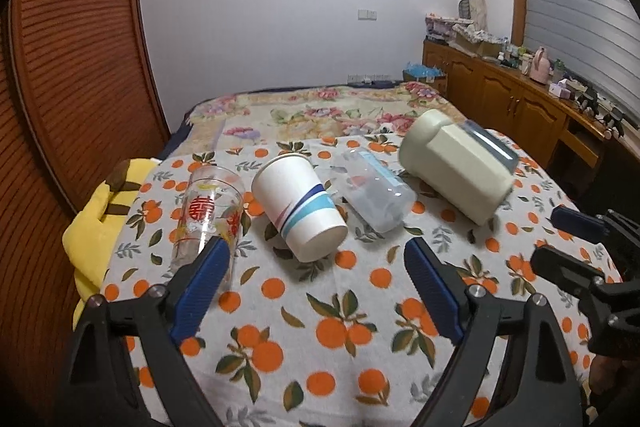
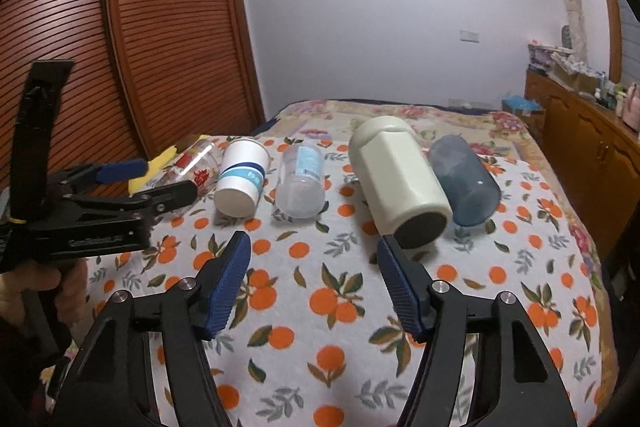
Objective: Flip cup upright
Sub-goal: 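Move the left tool toward the striped paper cup lying on its side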
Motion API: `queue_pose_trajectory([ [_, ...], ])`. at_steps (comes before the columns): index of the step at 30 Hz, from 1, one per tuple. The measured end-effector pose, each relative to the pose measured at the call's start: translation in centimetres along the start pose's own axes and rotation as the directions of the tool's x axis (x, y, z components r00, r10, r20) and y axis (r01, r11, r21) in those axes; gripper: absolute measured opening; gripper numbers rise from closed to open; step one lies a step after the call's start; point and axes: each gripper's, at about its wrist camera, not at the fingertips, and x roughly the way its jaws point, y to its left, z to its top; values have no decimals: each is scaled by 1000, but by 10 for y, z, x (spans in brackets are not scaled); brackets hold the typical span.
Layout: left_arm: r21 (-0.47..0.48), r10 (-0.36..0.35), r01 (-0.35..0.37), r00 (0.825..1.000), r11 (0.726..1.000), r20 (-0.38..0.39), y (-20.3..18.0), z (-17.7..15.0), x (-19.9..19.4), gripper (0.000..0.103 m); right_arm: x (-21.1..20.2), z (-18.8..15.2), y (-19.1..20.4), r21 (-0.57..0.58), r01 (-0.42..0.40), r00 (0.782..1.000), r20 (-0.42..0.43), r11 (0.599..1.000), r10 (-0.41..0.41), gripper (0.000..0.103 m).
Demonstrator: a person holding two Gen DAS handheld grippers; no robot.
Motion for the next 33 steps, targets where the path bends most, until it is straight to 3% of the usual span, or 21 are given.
queue_pose_trajectory([
  [12,-74,-18,8,990,997,-142,20,18,65,85,35,18,-2,-26,-28,998,-62,999,26,62],
  [24,-128,-41,12,975,992,-220,21,27,103,85,44,16,-4,0,-27,997,-71,1000,27,62],
  [25,-124,-38,9,972,992,-231,20,28,106,84,44,17,-4,-2,-27,997,-70,1000,27,62],
  [27,-118,-35,5,966,993,-257,19,28,113,73,43,16,-3,-1,-28,997,-67,1000,28,62],
  [31,-117,-31,-2,961,993,-274,21,26,119,68,40,16,-1,0,-34,998,-54,999,34,62],
  [33,-114,-40,8,959,993,-281,20,25,120,60,37,16,1,-6,-33,998,-48,999,33,62],
])
